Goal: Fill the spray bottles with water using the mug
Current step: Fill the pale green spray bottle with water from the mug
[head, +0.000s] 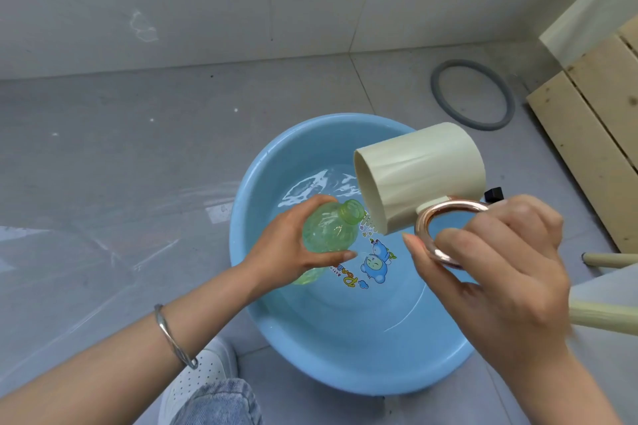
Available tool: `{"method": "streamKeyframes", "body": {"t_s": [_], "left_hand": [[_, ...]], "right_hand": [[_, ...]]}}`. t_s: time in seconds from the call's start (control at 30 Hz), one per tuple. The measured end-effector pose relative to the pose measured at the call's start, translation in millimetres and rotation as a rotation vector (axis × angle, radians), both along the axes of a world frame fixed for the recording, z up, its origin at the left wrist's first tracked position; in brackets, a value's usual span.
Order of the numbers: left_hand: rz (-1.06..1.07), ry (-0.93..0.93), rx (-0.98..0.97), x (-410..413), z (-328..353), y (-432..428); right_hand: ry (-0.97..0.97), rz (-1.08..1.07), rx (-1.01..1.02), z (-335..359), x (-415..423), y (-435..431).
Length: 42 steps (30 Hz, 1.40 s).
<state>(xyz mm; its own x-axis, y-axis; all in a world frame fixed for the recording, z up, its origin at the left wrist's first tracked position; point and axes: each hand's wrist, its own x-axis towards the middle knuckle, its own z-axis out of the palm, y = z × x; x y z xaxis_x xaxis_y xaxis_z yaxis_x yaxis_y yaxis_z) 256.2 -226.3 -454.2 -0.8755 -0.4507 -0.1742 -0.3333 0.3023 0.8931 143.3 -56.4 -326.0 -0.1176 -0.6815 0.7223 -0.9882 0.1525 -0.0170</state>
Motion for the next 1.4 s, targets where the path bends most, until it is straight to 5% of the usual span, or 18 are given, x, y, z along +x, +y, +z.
{"method": "streamKeyframes", "body": {"t_s": [0.23,0.5,0.97,1.23,1.4], "left_hand": [[0.021,0.007,0.007,4.2,-4.0,-1.5],[0.015,0.018,0.011,3.1,-6.0,-1.6],[0.017,-0.001,0.003,2.9,-7.7,0.0],[0.014,0.005,0.002,2.5,-7.5,-0.4],[0.011,-0.006,0.001,2.0,-4.8,0.6]], "right_hand": [[-0.748,-0.36,0.064,-73.9,-35.8,15.5],[-0.744,-0.437,0.318,-136.8,-45.9,40.7],[-0.773,-0.422,0.369,-154.9,-42.1,46.1],[-1.191,-0.435,0.012,-110.7,-40.9,45.4],[-1.258,-0.34,-0.211,-55.4,-30.6,32.3]]}}
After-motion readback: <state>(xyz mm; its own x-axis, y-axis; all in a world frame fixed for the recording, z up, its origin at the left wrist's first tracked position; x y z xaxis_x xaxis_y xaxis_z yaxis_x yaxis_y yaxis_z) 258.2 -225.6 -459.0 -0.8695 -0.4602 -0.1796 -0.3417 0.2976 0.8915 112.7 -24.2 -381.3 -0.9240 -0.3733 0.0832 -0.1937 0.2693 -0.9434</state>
